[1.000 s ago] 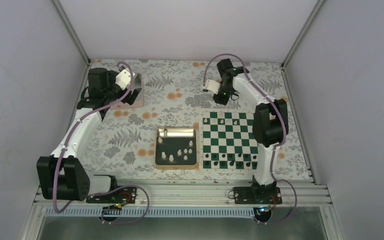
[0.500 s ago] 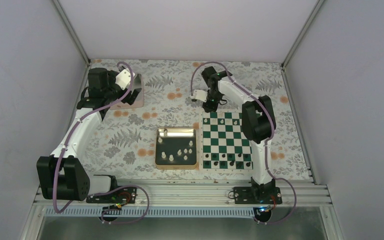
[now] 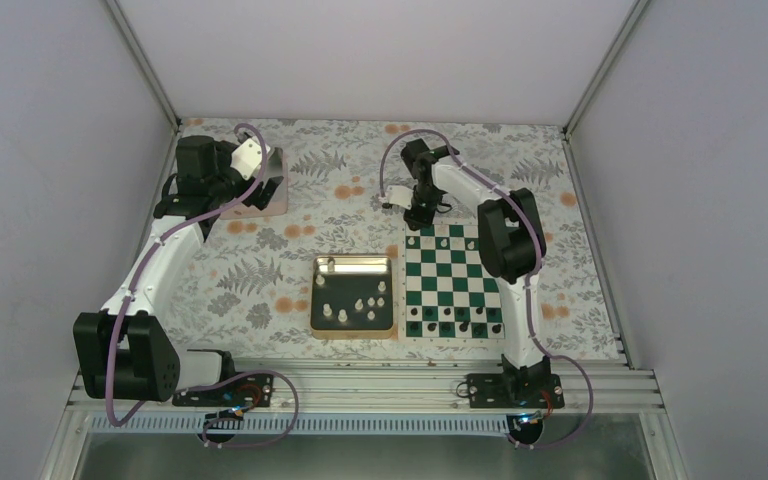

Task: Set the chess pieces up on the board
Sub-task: Place the chess piece on the chessboard, then pick up the chess piece from the storage box.

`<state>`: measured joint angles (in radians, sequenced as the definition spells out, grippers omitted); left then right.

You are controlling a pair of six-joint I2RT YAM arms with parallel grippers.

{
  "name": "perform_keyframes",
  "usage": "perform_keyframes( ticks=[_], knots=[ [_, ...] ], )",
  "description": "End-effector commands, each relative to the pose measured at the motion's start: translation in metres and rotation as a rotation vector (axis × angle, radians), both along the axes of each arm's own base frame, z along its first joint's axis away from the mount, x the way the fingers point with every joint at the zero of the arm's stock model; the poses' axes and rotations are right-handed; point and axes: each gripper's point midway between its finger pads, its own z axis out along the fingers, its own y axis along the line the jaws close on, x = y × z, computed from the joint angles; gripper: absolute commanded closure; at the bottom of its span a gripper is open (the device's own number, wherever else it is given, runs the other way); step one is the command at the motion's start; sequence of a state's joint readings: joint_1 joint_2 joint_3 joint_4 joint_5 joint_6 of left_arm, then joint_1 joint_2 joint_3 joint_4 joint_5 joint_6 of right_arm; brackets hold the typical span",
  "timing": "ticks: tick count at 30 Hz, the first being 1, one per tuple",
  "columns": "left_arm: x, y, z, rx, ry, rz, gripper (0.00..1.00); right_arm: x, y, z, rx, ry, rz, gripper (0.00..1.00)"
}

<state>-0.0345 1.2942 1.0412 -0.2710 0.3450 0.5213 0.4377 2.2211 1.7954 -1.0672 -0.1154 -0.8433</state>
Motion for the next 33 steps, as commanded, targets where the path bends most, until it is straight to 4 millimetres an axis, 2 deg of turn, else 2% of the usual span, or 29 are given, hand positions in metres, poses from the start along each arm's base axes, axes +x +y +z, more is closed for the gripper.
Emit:
perform_keyframes(
  ticks=[1,4,6,12,14,19,23,26,29,33],
  knots=[
    [0.0,0.001,0.001,0.008,-0.008,-0.008,0.0,-0.005,0.004,-0.009,0.001,0.021,0.003,0.85],
    [0.0,0.001,0.001,0.009,-0.007,-0.007,0.0,-0.004,0.002,-0.01,-0.008,0.013,0.001,0.83],
    [0.0,0.0,0.001,0.009,-0.01,-0.009,0.0,-0.002,0.001,-0.007,-0.006,0.0,-0.002,0.78],
    [0.0,0.0,0.003,0.009,-0.011,-0.009,0.0,0.002,0.0,0.012,-0.003,-0.049,-0.009,0.67],
    [-0.001,0.001,0.003,0.01,-0.011,-0.008,0.0,0.005,-0.001,0.027,0.003,-0.078,-0.012,0.67],
    [-0.001,0.0,0.003,0.009,-0.013,-0.009,0.0,0.012,0.006,0.082,0.046,-0.176,-0.018,0.66],
    [-0.001,0.0,0.004,0.008,-0.016,-0.009,0.0,0.005,0.018,0.105,0.051,-0.211,0.007,0.66],
    [-0.001,0.001,0.006,0.007,-0.018,-0.008,0.0,-0.01,0.039,0.114,0.073,-0.213,0.049,0.66],
    [-0.002,0.001,0.006,0.007,-0.02,-0.008,0.0,-0.042,0.071,0.113,0.096,-0.175,0.134,0.66],
    [-0.001,0.0,0.007,0.006,-0.019,-0.01,0.0,-0.095,0.103,0.095,0.091,-0.105,0.256,0.67]
  ],
)
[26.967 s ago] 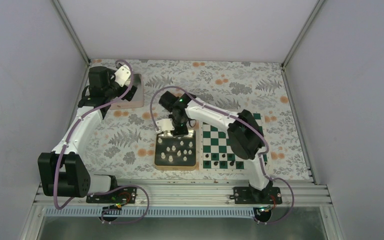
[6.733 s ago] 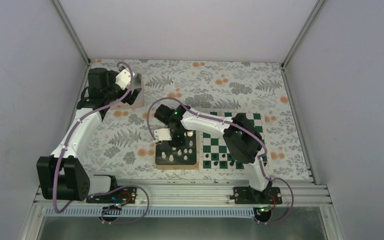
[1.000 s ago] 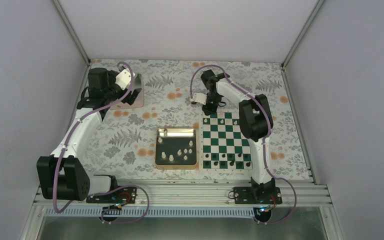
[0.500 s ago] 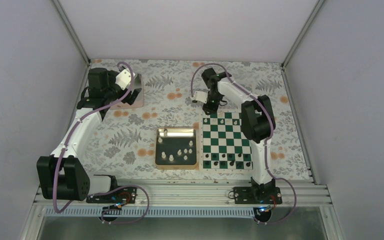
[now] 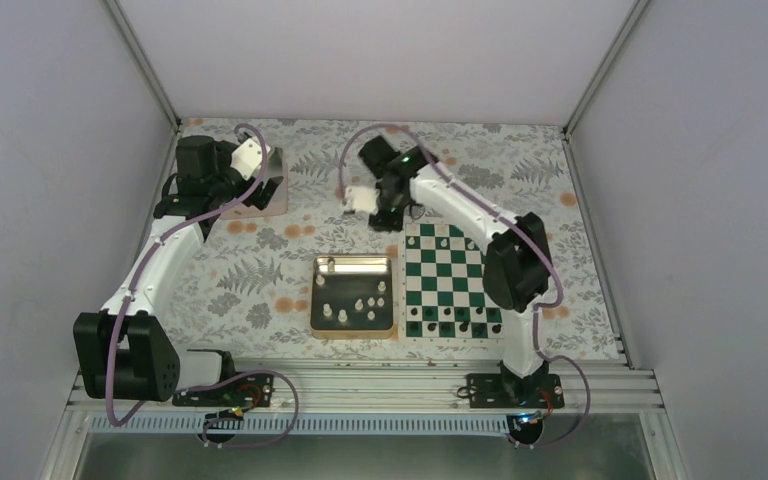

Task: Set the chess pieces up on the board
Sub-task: Pick up the chess piece from the storage box.

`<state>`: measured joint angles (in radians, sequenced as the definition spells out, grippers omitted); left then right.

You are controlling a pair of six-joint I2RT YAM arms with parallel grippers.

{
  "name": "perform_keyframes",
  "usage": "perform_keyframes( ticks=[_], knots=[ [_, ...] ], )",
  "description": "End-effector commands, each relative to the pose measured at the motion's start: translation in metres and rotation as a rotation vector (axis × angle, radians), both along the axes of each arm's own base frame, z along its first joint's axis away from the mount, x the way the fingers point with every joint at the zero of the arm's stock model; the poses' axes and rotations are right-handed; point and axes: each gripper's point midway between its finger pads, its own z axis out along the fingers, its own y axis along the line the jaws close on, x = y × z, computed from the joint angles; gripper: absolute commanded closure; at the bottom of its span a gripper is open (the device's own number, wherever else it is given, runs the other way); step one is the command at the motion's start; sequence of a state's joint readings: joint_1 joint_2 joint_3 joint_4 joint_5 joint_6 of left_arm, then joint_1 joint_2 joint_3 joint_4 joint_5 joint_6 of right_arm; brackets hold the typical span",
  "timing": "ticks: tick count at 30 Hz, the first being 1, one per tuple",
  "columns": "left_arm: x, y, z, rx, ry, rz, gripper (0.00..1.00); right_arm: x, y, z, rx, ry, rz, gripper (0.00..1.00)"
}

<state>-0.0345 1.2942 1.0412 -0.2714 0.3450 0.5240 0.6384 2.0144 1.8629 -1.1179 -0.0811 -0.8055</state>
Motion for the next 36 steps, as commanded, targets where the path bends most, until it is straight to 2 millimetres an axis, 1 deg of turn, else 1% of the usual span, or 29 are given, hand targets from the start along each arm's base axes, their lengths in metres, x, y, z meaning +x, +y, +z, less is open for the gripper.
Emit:
perform_keyframes(
  ticks=[1,3,5,8,14,20,27,32,36],
  knots=[
    [-0.001,0.0,0.006,0.003,-0.017,-0.007,0.0,-0.069,0.031,-0.017,-0.026,0.1,0.126,0.67],
    [-0.002,0.0,0.006,0.003,-0.017,-0.007,0.0,-0.083,0.038,-0.027,-0.043,0.114,0.15,0.68],
    [-0.002,0.0,0.008,0.003,-0.019,-0.009,0.0,-0.093,0.036,-0.038,-0.072,0.139,0.154,0.69],
    [-0.003,0.0,0.01,0.001,-0.024,-0.011,0.0,-0.097,0.028,-0.052,-0.124,0.153,0.133,0.69],
    [-0.004,-0.001,0.01,-0.002,-0.022,-0.015,0.0,-0.109,0.013,-0.064,-0.182,0.192,0.098,0.69],
    [-0.004,-0.002,0.01,-0.004,-0.022,-0.02,0.0,-0.114,0.007,-0.077,-0.209,0.211,0.084,0.68],
    [-0.004,-0.002,0.009,-0.004,-0.019,-0.021,0.0,-0.119,0.005,-0.085,-0.226,0.234,0.081,0.68],
    [-0.004,-0.003,0.01,-0.007,-0.018,-0.024,0.0,-0.117,0.003,-0.095,-0.237,0.224,0.077,0.66],
    [-0.004,-0.003,0.008,-0.006,-0.016,-0.024,0.0,-0.116,0.007,-0.098,-0.221,0.226,0.075,0.65]
  ],
)
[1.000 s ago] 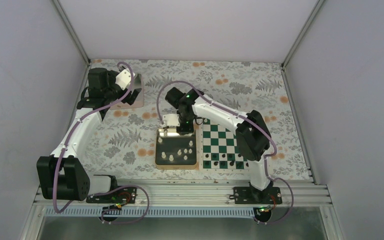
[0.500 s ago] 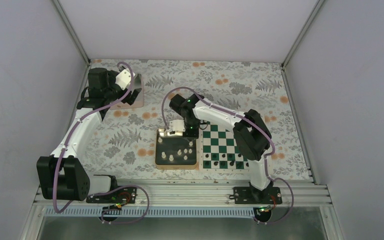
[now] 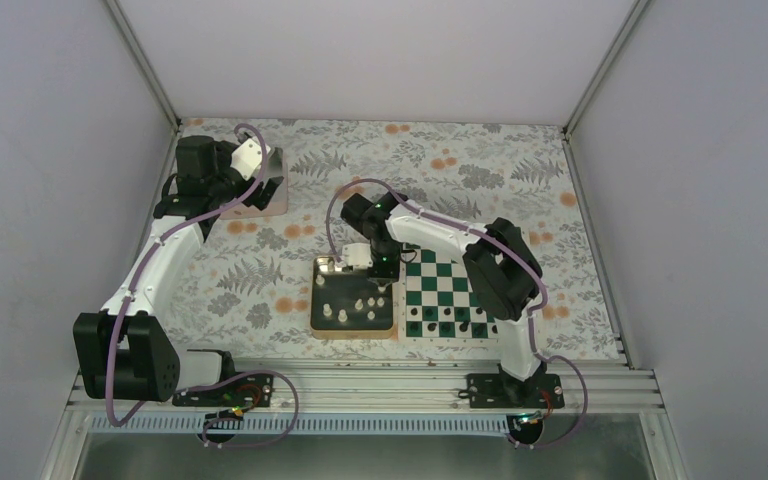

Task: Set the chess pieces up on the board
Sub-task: Pick up the chess piece from the storage box.

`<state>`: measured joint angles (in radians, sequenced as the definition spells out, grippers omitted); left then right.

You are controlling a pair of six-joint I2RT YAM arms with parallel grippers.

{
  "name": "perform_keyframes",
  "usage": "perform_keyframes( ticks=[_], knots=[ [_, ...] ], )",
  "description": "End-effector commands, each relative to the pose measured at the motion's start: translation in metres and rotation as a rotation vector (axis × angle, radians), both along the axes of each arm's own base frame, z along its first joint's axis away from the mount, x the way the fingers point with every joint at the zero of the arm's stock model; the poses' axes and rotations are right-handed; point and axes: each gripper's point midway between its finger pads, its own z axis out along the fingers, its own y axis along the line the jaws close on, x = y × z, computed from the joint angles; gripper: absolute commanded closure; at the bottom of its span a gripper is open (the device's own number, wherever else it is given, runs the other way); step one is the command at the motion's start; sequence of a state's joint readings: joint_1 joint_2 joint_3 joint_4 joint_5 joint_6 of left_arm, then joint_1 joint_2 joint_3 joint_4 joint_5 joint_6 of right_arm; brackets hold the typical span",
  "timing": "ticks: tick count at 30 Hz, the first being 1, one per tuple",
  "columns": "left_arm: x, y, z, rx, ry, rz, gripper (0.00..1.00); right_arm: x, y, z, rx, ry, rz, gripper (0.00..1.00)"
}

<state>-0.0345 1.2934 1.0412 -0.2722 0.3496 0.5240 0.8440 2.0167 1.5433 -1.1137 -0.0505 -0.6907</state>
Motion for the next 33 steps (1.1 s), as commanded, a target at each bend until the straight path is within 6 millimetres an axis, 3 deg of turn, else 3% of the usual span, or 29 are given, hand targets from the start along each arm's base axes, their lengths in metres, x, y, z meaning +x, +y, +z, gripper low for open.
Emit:
perform_keyframes(
  ticks=[1,13,27,33],
  knots=[
    [-0.003,-0.002,0.008,-0.003,-0.015,-0.019,0.0,0.0,0.005,-0.007,0.009,0.0,-0.011,0.65],
    [-0.003,-0.003,0.006,-0.004,-0.01,-0.023,0.0,-0.008,0.004,-0.021,-0.002,0.045,-0.007,0.65],
    [-0.004,-0.003,0.008,-0.006,-0.015,-0.024,0.0,-0.015,0.006,-0.017,0.008,0.057,-0.008,0.66],
    [-0.004,-0.002,0.009,-0.004,-0.017,-0.02,0.0,-0.006,0.01,-0.017,0.019,0.021,-0.014,0.66]
  ],
)
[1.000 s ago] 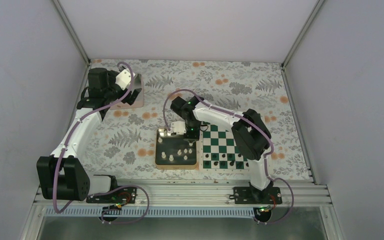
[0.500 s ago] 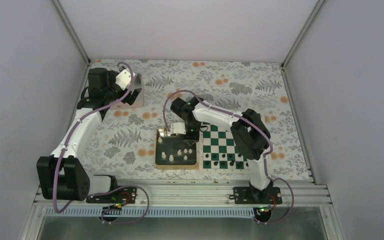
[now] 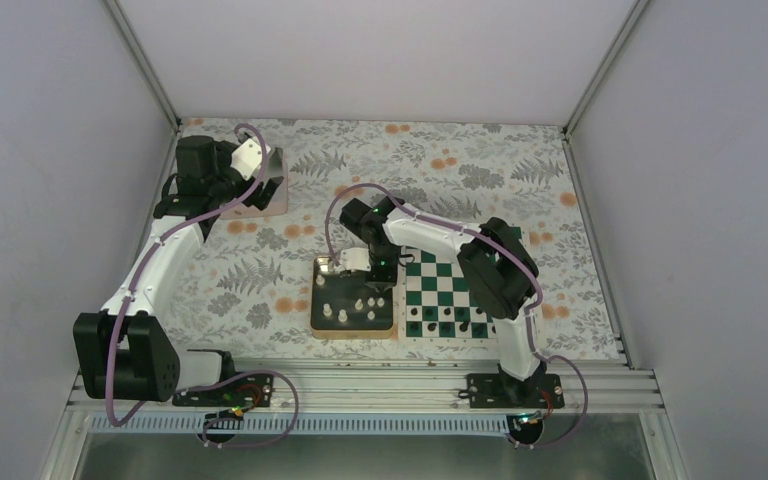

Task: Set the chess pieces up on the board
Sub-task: Pick up the chess piece from the storage box.

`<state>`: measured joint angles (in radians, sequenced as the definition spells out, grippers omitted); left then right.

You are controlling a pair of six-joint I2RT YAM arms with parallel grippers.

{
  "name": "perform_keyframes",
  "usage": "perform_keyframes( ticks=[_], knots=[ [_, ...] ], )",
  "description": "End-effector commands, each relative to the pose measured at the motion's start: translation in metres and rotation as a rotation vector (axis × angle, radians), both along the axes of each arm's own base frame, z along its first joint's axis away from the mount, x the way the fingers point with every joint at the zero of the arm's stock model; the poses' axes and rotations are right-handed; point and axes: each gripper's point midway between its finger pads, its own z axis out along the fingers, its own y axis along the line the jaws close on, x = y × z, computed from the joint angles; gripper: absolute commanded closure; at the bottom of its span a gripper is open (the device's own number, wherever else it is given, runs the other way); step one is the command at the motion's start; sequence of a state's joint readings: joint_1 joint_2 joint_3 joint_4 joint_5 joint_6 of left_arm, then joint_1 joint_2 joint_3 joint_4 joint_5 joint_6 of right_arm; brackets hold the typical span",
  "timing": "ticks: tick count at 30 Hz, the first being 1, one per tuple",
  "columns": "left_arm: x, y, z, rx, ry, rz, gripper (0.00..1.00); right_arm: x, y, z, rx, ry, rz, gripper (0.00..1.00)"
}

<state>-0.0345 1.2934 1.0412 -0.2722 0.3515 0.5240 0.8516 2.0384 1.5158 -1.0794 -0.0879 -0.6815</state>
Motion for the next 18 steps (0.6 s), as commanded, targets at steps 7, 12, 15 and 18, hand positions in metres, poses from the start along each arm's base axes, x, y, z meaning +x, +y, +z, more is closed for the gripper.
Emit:
perform_keyframes(
  ticks=[7,12,15,18],
  knots=[
    [-0.004,-0.001,0.008,-0.001,-0.017,-0.017,0.0,0.007,0.017,0.006,0.045,-0.027,-0.058,0.66],
    [-0.004,-0.002,0.007,-0.002,-0.016,-0.019,0.0,0.003,0.024,0.008,0.08,0.005,-0.081,0.66],
    [-0.004,-0.001,0.007,-0.001,-0.017,-0.018,0.0,0.002,0.024,0.008,0.082,0.011,-0.085,0.66],
    [-0.004,-0.001,0.009,0.0,-0.019,-0.018,0.0,0.001,0.024,0.013,0.091,0.009,-0.077,0.66]
  ],
)
